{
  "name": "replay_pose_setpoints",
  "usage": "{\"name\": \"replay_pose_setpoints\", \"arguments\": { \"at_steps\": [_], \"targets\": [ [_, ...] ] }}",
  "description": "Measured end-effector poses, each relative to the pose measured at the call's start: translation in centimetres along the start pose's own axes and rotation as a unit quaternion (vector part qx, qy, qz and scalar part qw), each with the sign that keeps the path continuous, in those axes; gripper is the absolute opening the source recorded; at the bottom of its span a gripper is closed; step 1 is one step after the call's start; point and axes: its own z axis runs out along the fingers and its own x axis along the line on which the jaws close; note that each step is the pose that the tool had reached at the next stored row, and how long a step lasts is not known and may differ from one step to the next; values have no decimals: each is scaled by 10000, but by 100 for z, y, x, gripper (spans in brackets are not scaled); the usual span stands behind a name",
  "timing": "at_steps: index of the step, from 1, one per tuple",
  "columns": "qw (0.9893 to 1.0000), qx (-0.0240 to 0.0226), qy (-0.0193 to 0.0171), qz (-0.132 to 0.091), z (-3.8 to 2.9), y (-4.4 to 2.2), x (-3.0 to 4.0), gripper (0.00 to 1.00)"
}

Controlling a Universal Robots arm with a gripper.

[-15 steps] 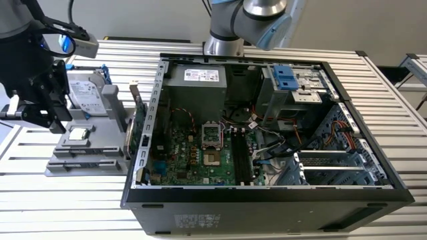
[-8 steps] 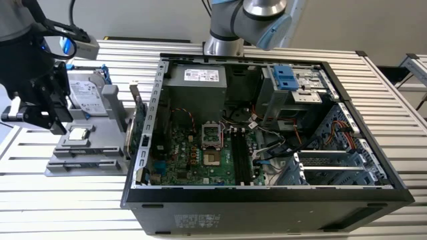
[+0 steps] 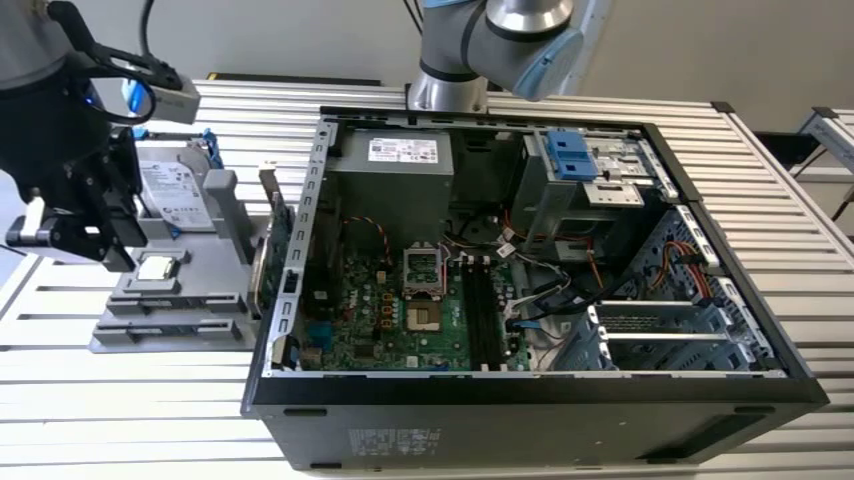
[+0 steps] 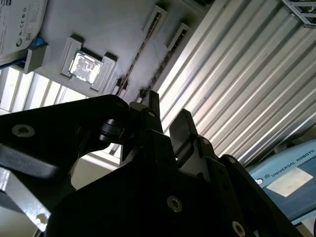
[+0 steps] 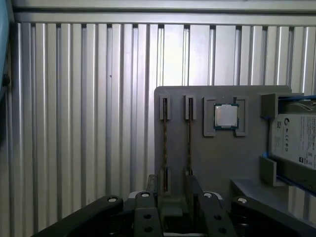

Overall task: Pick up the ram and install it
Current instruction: 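Pick up the ram and move it above insertion slot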

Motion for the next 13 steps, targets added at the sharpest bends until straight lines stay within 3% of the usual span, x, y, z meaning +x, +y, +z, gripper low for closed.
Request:
{"name": "replay_pose_setpoints", "arguments": {
  "at_steps": [13],
  "targets": [
    [10000, 0, 0, 0, 68, -1, -2, 100]
  ]
}}
